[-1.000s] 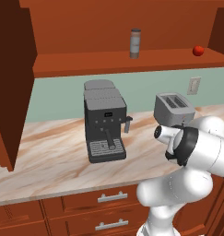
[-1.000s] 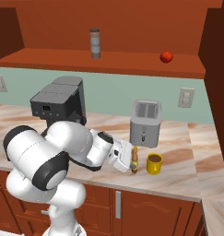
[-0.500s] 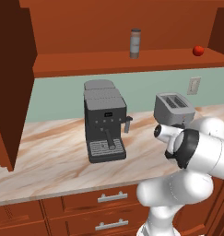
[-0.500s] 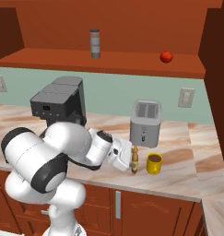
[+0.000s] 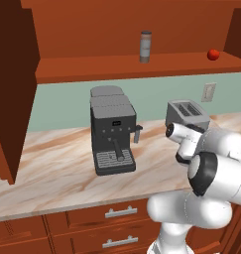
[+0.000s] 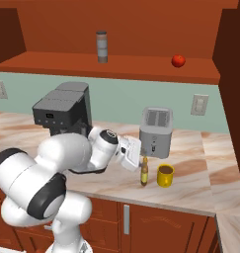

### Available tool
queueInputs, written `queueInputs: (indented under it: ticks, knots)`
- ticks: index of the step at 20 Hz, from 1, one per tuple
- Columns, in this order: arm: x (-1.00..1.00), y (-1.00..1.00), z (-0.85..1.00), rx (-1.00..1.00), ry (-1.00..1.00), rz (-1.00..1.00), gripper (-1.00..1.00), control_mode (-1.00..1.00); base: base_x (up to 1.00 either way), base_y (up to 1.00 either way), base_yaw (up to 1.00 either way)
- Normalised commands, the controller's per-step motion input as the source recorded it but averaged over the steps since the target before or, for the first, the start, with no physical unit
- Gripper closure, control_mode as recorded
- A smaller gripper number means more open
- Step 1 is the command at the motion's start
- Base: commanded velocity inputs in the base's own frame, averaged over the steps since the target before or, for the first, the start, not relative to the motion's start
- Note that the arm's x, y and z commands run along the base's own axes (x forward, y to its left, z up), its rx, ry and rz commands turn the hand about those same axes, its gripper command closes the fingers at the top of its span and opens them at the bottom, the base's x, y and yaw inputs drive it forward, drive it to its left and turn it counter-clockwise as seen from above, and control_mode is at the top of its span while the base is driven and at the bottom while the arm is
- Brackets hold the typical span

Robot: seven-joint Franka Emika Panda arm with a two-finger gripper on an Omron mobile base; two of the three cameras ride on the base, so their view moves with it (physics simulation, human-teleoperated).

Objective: Pick the cinnamon and honey bottle from the cabinet and place them next to the mug.

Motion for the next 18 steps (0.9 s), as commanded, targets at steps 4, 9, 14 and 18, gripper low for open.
queueInputs:
  ticks: [4,9,14,18]
  knots:
    - [0.0,0.08,0.74,-0.01,0.01,0.06,-1.0,-1.0,0.0,0.0,0.0]
    - [-0.15,0.02,0.57,-0.08,0.05,0.24,-1.0,-1.0,0.0,0.0,0.0]
    - [-0.22,0.25,0.65,-0.07,0.05,0.25,-1.0,-1.0,0.0,0.0,0.0]
    - [-0.38,0.41,0.78,-0.04,0.1,0.33,-1.0,-1.0,0.0,0.0,0.0]
